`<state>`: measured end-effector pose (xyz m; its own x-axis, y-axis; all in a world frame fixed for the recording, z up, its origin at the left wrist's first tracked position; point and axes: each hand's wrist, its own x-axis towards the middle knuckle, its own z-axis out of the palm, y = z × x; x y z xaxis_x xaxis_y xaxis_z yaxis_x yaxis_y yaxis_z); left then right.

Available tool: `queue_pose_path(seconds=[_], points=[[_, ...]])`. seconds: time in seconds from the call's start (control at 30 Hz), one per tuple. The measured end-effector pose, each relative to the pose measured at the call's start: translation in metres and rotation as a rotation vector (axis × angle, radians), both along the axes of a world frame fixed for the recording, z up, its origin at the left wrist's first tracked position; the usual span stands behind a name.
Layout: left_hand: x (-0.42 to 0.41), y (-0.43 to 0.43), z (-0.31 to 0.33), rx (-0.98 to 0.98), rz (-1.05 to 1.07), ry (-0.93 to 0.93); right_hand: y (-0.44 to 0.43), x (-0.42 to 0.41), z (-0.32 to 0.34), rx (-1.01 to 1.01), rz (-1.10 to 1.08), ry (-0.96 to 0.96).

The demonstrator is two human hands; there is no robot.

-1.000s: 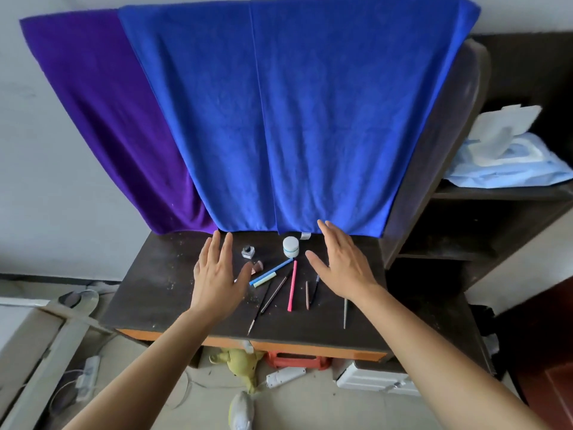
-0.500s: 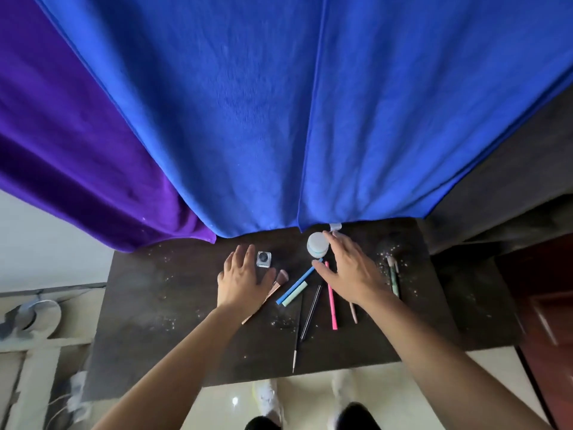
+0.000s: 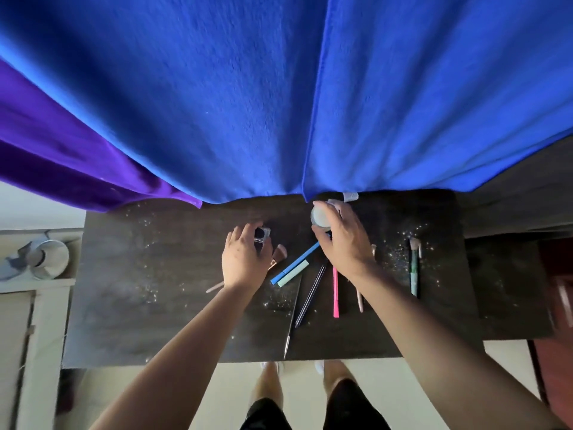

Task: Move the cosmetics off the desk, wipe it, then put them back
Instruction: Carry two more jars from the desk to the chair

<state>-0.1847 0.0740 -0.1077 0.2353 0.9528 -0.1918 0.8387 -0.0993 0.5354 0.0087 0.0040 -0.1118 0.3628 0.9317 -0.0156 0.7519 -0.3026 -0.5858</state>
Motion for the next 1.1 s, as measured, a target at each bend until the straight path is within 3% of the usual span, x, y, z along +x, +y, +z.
queue_pose_path(seconds=[0.3, 0.57, 0.77, 1.1], points=[[-0.007, -0.004, 0.1, 0.244, -0.087, -0.201, -0.036, 0.012, 0.085, 0.21, -0.111, 0.035], [0.046, -0.019, 0.171, 0.408, -0.472, -0.526, -0.123, 0.022, 0.183, 0.44, -0.465, -0.145], [0.107, -0.111, 0.213, 0.209, -0.782, -0.682, -0.266, -0.011, 0.217, 0.485, -0.859, -0.147], [0.124, -0.372, 0.274, -0.041, -1.327, -0.76, -0.528, -0.11, 0.262, 0.548, -1.391, -0.352]])
